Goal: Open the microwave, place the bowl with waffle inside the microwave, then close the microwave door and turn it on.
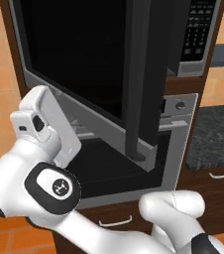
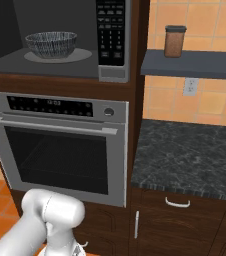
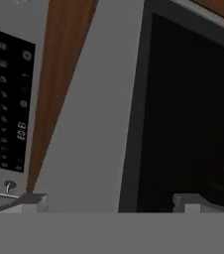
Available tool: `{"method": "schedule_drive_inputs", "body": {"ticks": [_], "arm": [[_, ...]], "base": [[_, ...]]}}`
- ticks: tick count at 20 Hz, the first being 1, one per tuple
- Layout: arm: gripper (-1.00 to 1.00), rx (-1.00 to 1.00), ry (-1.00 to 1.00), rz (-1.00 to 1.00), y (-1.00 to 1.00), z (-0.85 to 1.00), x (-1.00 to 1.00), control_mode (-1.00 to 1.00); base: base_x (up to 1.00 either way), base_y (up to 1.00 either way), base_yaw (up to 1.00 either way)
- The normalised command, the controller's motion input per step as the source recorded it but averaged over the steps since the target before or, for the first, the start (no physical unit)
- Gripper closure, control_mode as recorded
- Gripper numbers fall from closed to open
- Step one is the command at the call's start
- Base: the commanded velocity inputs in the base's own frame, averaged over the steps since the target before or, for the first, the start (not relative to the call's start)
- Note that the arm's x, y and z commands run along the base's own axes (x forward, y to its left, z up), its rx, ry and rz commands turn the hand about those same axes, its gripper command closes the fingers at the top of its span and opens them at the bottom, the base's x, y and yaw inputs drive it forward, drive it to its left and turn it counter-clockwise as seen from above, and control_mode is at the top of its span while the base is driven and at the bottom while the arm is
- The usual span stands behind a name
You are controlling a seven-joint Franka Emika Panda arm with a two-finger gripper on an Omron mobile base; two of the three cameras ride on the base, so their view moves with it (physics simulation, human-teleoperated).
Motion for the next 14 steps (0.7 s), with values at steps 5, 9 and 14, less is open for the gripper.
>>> {"method": "schedule_drive_inputs", "body": {"ticks": [5, 9, 14], "arm": [[-1.00, 0.21, -0.07, -0.15, -0.50, 0.34, -0.12, -1.00], [-1.00, 0.25, 0.00, -0.03, -0.78, 0.07, 0.09, -1.00], [-1.00, 0.22, 0.00, 0.00, -0.79, 0.00, 0.47, -1.00]], "base": [[0.00, 0.00, 0.00], [0.00, 0.00, 0.00], [0.00, 0.00, 0.00]]}}
